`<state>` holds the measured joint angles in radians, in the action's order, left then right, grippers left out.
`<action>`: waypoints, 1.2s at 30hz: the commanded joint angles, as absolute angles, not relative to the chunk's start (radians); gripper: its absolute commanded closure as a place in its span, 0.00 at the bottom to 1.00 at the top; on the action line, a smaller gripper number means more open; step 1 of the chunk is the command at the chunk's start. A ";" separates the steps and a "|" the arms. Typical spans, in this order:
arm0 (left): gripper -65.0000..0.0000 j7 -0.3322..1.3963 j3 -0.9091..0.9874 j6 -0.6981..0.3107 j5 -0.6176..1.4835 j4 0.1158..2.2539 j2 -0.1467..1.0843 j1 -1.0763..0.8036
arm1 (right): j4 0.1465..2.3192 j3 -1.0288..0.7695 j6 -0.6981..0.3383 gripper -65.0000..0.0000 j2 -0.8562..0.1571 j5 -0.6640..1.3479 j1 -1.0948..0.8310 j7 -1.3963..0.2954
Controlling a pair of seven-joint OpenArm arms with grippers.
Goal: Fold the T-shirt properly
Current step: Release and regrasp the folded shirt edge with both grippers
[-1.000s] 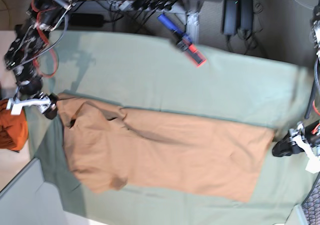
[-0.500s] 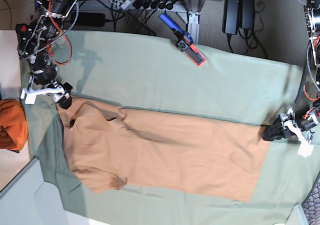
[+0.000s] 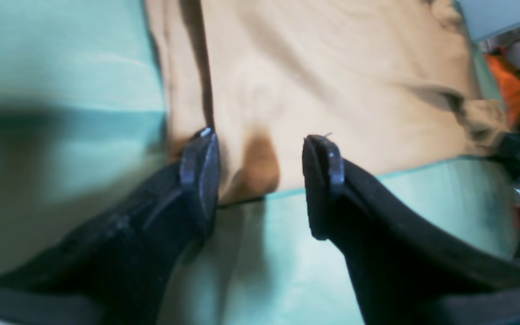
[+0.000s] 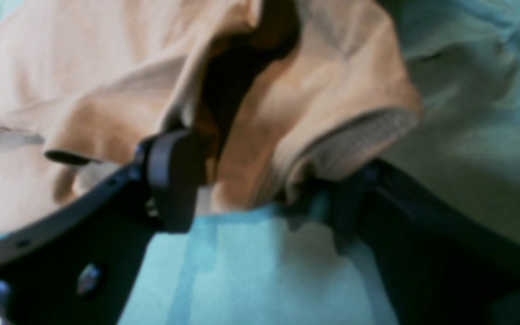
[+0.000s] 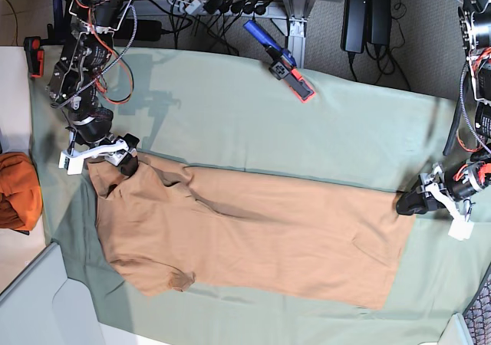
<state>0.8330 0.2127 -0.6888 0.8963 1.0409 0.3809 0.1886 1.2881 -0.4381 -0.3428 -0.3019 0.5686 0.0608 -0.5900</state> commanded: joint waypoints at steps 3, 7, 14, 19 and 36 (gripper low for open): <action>0.49 0.789 0.217 -0.662 0.842 1.057 0.396 0.210 | 1.303 -0.440 -0.408 0.33 -0.318 0.575 0.074 -0.580; 0.49 0.782 0.217 -0.633 0.810 1.057 0.386 0.210 | 1.303 -0.440 -0.408 0.34 -0.313 0.575 0.074 -0.580; 0.49 0.737 0.217 -0.493 0.675 1.057 0.329 0.211 | 1.303 -0.440 -0.408 0.34 -0.300 0.575 0.074 -0.580; 0.51 0.749 0.217 -0.493 0.676 1.057 0.313 0.211 | 1.303 -0.440 -0.408 0.35 -0.280 0.575 0.074 -0.580; 1.00 0.952 0.217 -0.698 0.991 1.105 0.331 0.213 | 1.303 -0.463 -0.409 1.00 -0.291 0.576 0.074 -0.585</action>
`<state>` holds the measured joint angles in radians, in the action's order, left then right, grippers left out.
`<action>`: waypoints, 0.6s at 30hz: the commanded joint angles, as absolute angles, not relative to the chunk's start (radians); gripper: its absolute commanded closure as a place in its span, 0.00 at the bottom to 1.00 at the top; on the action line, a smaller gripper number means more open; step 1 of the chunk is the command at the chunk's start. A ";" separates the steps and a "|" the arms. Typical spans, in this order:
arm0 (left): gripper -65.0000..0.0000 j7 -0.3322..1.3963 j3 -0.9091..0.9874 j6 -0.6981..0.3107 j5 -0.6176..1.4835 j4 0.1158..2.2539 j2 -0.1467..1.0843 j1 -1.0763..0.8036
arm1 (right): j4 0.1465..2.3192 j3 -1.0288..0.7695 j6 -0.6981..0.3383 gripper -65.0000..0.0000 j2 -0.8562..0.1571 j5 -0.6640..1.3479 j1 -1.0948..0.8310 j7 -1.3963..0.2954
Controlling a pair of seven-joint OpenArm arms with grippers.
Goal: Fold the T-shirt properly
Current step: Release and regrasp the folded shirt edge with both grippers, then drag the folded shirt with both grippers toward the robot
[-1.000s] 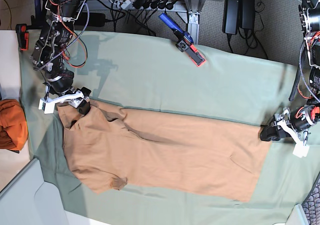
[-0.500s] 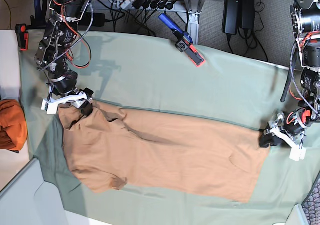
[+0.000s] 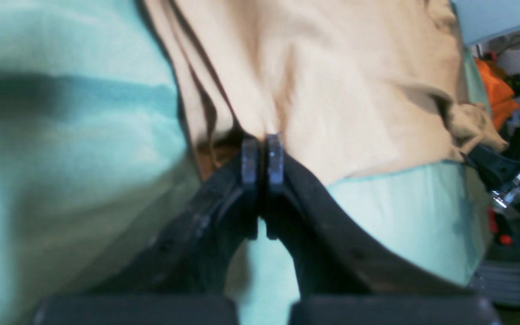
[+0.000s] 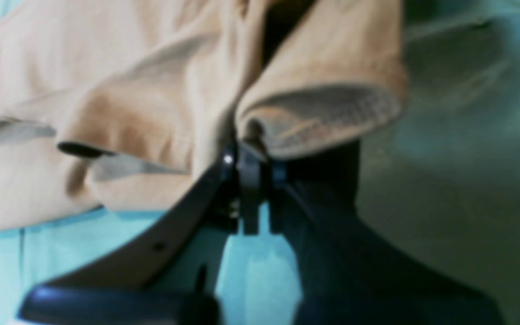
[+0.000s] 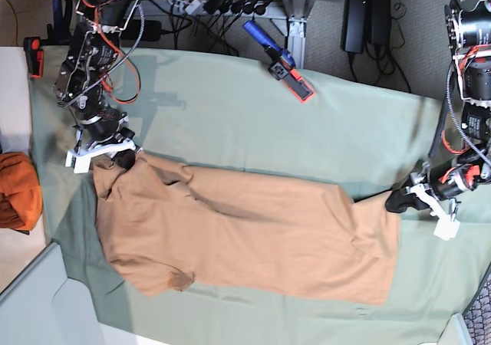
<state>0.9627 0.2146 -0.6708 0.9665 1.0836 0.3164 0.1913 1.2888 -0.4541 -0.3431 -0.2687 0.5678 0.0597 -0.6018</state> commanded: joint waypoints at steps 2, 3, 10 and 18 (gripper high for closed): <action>1.00 0.966 0.217 -0.698 1.004 1.129 0.346 0.213 | 1.304 -0.476 -0.409 1.00 -0.296 0.577 0.073 -0.593; 1.00 0.973 0.217 -0.698 1.007 1.144 0.354 0.212 | 1.304 -0.480 -0.409 1.00 -0.302 0.589 0.071 -0.604; 1.00 1.008 0.217 -0.698 1.047 1.219 0.423 0.179 | 1.305 -0.491 -0.424 1.00 -0.344 0.671 0.068 -0.695; 1.00 1.015 0.217 -0.698 1.066 1.308 0.491 0.059 | 1.314 -0.491 -0.434 1.00 -0.355 0.735 0.041 -0.786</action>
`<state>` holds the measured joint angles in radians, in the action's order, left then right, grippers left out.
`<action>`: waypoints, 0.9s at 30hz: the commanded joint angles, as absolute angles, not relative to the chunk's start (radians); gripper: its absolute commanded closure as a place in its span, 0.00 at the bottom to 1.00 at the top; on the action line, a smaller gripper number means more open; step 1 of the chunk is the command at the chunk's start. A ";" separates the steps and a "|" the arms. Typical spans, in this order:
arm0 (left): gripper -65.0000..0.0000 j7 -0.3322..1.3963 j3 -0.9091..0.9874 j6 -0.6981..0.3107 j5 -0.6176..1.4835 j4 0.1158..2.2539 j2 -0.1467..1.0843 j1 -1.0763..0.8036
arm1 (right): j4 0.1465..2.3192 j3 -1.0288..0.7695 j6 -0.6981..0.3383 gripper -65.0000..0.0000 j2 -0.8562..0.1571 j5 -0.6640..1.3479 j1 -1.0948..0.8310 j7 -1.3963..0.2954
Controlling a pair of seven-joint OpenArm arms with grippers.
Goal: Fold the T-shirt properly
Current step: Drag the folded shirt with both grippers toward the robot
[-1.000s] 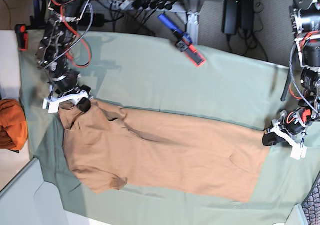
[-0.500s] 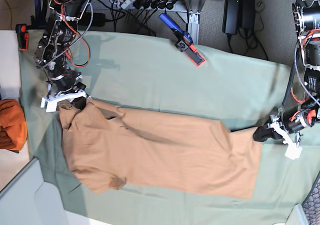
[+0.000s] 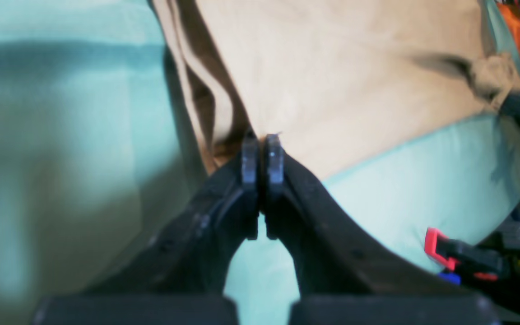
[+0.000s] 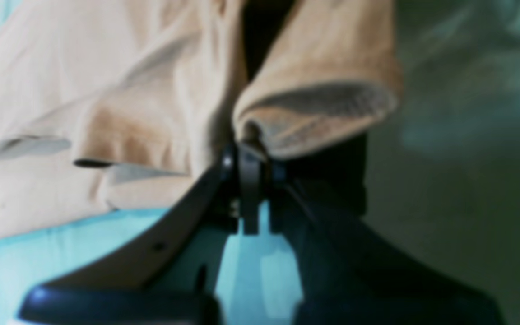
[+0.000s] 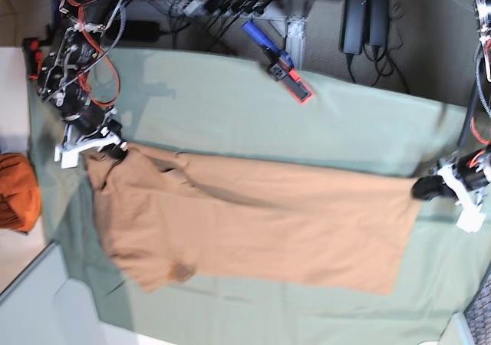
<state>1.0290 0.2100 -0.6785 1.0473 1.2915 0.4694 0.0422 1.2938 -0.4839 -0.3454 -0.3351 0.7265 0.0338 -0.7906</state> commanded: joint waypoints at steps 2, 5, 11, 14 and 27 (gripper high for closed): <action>1.00 1.015 0.217 -0.698 1.067 1.331 0.513 0.032 | 1.335 -0.491 -0.435 1.00 -0.355 0.748 0.009 -0.790; 1.00 1.019 0.217 -0.698 1.085 1.356 0.549 -0.005 | 1.410 -0.491 -0.435 1.00 -0.355 0.749 -0.066 -0.791; 1.00 1.045 0.218 -0.698 1.126 1.400 0.598 -0.091 | 1.608 -0.492 -0.435 1.00 -0.355 0.748 -0.239 -0.793; 1.00 1.053 0.227 -0.698 1.126 1.432 0.605 -0.131 | 1.671 -0.492 -0.435 1.00 -0.355 0.749 -0.307 -0.793; 1.00 1.055 0.371 -0.698 1.136 1.577 0.604 -0.324 | 1.743 -0.561 -0.435 1.00 -0.397 0.778 -0.447 -0.796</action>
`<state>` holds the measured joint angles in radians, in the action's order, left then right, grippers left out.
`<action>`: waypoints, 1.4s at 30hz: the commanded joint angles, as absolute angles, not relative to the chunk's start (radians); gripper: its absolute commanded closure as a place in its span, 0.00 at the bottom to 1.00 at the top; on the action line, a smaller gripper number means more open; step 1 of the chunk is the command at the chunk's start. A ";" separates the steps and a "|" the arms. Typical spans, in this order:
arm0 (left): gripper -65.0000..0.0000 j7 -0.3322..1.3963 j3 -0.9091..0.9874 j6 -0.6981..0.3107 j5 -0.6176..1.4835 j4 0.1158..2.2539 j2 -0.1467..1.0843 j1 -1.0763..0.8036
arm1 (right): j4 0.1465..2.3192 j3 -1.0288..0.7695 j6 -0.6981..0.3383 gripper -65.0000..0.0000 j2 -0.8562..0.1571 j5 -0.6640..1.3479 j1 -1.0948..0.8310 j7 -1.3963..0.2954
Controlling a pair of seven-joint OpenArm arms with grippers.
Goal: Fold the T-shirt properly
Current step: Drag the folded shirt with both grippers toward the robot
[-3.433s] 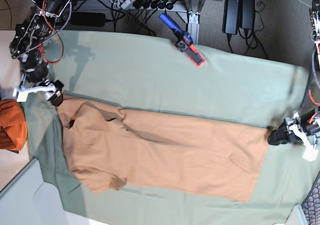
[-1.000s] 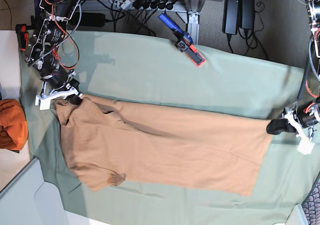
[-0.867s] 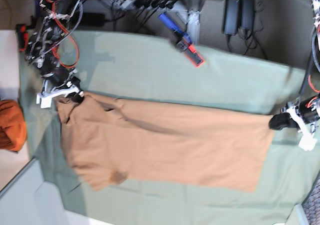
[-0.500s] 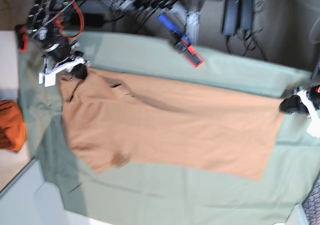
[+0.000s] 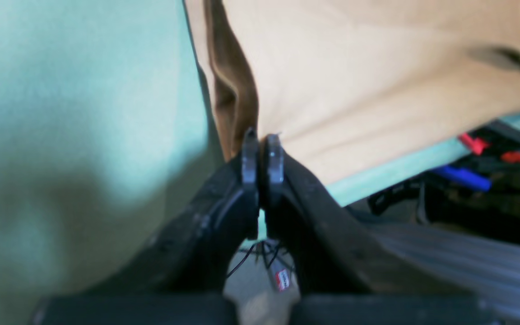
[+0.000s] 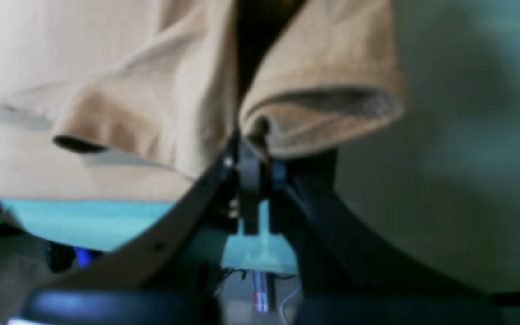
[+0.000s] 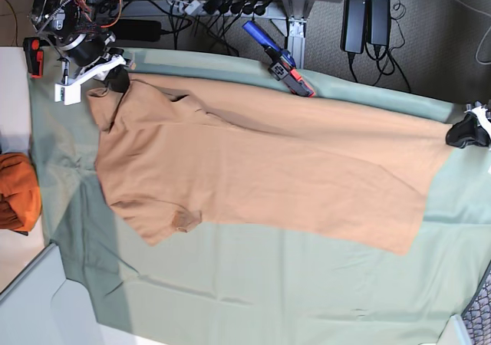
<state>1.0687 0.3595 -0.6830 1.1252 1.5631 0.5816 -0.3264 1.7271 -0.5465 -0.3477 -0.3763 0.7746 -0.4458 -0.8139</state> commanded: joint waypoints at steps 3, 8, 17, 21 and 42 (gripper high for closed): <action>1.00 1.056 0.371 -0.698 1.140 1.578 0.604 -0.336 | 1.743 -0.569 -0.435 1.00 -0.403 0.778 -0.447 -0.797; 1.00 1.070 0.371 -0.698 1.140 1.578 0.604 -0.336 | 1.743 -0.569 -0.435 1.00 -0.404 0.775 -0.450 -0.802; 0.65 1.016 0.371 -0.698 1.122 1.578 0.604 -0.372 | 1.743 -0.569 -0.435 1.00 -0.404 0.759 -0.469 -0.784; 0.46 1.018 0.371 -0.698 1.121 1.578 0.604 -0.372 | 1.743 -0.569 -0.434 0.40 -0.404 0.728 -0.468 -0.781; 0.46 0.725 0.041 -0.698 0.788 1.311 0.570 0.183 | 1.743 -0.569 -0.434 0.32 -0.403 0.710 -0.443 -0.759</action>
<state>0.7467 0.0311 -0.6895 0.7719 1.2915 0.5522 0.1631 1.7267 -0.5594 -0.3477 -0.3870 0.7021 -0.4435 -0.7773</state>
